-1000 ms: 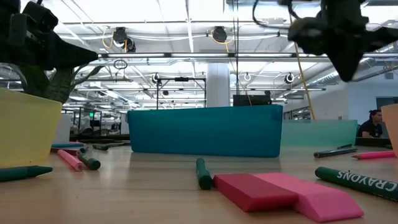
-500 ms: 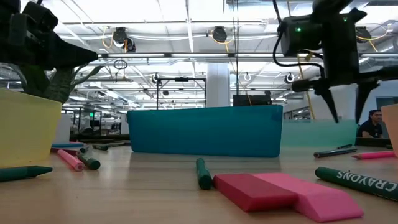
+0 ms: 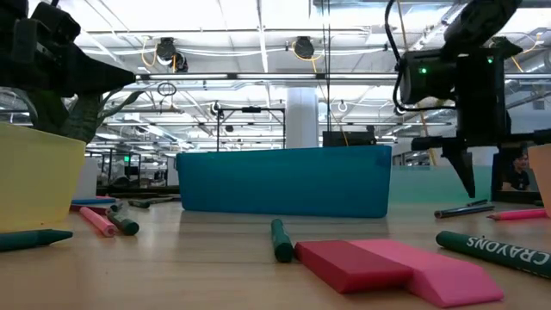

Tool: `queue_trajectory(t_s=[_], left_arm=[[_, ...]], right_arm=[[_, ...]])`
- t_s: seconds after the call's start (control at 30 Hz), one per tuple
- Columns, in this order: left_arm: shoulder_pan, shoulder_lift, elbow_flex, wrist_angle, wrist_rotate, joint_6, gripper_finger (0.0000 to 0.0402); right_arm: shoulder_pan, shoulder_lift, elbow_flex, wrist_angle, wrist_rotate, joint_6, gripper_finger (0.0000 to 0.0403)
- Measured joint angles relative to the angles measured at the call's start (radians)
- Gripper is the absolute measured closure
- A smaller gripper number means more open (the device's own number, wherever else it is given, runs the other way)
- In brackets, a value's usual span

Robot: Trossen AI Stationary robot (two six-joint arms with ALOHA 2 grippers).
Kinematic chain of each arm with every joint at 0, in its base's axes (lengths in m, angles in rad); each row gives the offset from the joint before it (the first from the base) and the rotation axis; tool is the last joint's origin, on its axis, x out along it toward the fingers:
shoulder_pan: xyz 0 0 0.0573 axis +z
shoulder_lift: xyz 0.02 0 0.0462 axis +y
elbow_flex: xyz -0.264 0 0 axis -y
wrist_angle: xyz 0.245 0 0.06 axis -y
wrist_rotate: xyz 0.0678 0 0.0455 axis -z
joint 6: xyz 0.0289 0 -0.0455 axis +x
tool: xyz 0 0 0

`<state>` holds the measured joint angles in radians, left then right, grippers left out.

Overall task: Sort crayons/erasers/pens/pencils in bins
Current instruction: Put the green pencil into the green bin

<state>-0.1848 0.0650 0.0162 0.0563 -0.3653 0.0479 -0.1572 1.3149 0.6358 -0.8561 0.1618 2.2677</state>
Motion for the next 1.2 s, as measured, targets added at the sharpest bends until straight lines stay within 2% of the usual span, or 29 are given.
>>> queue_trajectory(t_s=[0.07, 0.23, 0.5, 0.67, 1.2], left_arm=[[0.000, 0.000, 0.000, -0.001, 0.000, 0.000, 0.0357], [0.000, 0.000, 0.000, 0.000, 0.000, 0.000, 0.0357], [0.000, 0.000, 0.000, 0.000, 0.000, 0.000, 0.0357], [0.000, 0.000, 0.000, 0.000, 0.000, 0.000, 0.0357], [0.000, 0.000, 0.000, 0.000, 0.000, 0.000, 0.0357]], right_arm=[[-0.007, 0.012, -0.014, 0.043, 0.025, 0.007, 0.0300], [-0.029, 0.077, -0.015, 0.083, 0.006, -0.068, 0.0315], [-0.036, 0.165, 0.021, 0.032, -0.046, -0.127, 0.0366], [-0.036, 0.164, 0.021, 0.029, -0.052, -0.138, 0.0386], [0.044, 0.063, 0.022, 0.003, -0.036, -0.038, 0.0385]])
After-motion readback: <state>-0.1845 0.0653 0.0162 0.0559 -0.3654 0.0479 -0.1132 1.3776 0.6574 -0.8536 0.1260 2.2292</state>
